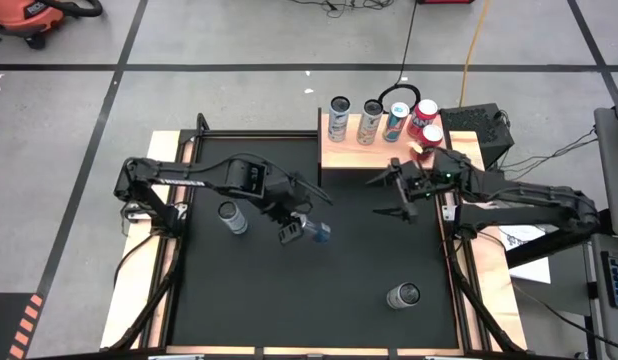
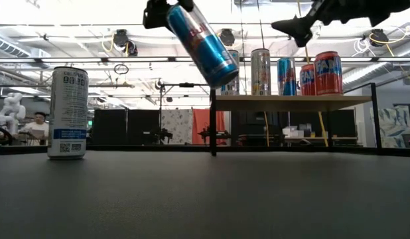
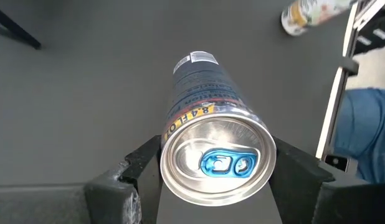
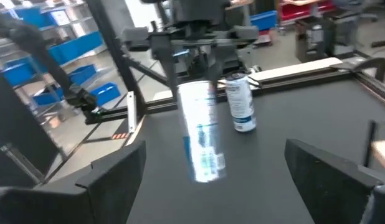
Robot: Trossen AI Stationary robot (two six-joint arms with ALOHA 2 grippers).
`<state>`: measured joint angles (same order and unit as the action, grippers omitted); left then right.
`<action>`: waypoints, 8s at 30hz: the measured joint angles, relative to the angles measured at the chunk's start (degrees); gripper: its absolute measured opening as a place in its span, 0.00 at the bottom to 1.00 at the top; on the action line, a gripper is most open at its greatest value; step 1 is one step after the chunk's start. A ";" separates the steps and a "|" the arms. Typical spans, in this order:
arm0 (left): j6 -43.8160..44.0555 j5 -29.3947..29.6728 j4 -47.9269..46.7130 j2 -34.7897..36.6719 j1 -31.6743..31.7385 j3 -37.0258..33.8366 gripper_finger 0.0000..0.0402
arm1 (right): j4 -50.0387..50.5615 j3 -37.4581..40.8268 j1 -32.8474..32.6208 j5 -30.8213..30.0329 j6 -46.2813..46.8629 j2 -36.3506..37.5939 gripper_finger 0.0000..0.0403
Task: Place canned beverage on shelf
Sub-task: Put the blue soda can on the shelf aligned with the blue soda can
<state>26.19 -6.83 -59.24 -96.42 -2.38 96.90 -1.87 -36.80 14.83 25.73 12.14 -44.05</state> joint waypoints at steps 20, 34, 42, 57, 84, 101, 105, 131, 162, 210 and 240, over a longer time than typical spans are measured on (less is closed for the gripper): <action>-2.71 -0.62 6.64 0.00 1.56 0.00 0.56 | -25.22 0.00 -5.92 -0.23 -8.35 -19.79 0.90; -3.08 -0.12 10.38 0.00 1.17 0.00 0.56 | -36.21 0.00 -7.13 -6.87 -2.68 -28.40 0.90; -3.08 0.08 9.79 0.00 1.17 -0.02 0.56 | -36.41 -1.25 -7.75 -7.64 0.35 -31.55 0.90; -3.06 0.35 8.52 0.00 1.17 -0.02 0.56 | -26.51 -10.30 -12.11 -7.79 -3.94 -36.68 0.90; -2.62 0.83 6.59 0.00 1.18 -0.02 0.56 | -24.71 -11.39 -12.68 -7.68 -5.35 -38.50 0.90; -2.62 0.85 6.45 0.00 1.18 -0.02 0.63 | -26.31 -11.34 -12.68 -7.57 -4.90 -39.43 0.82; -2.62 0.83 6.47 0.00 1.17 -0.02 0.63 | -26.42 -11.34 -12.68 -7.57 -4.90 -39.43 0.81; -5.88 0.87 10.47 0.00 1.19 -0.02 0.63 | -28.72 -11.26 -13.42 -7.68 -3.82 -39.45 0.42; -9.11 -0.24 9.16 -0.02 1.30 0.04 0.78 | -24.78 -11.34 -13.44 -7.70 -3.69 -38.50 0.39; -8.57 0.22 5.97 0.00 1.13 0.02 0.80 | 29.13 -11.32 2.14 -34.75 -17.17 9.33 0.39; -11.59 0.22 6.36 0.00 1.13 0.00 0.80 | 27.11 -11.34 14.23 -3.46 -27.81 12.76 0.39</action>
<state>14.61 -6.61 -52.88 -96.42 -1.26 96.90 25.24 -48.14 29.06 22.27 -15.67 -31.30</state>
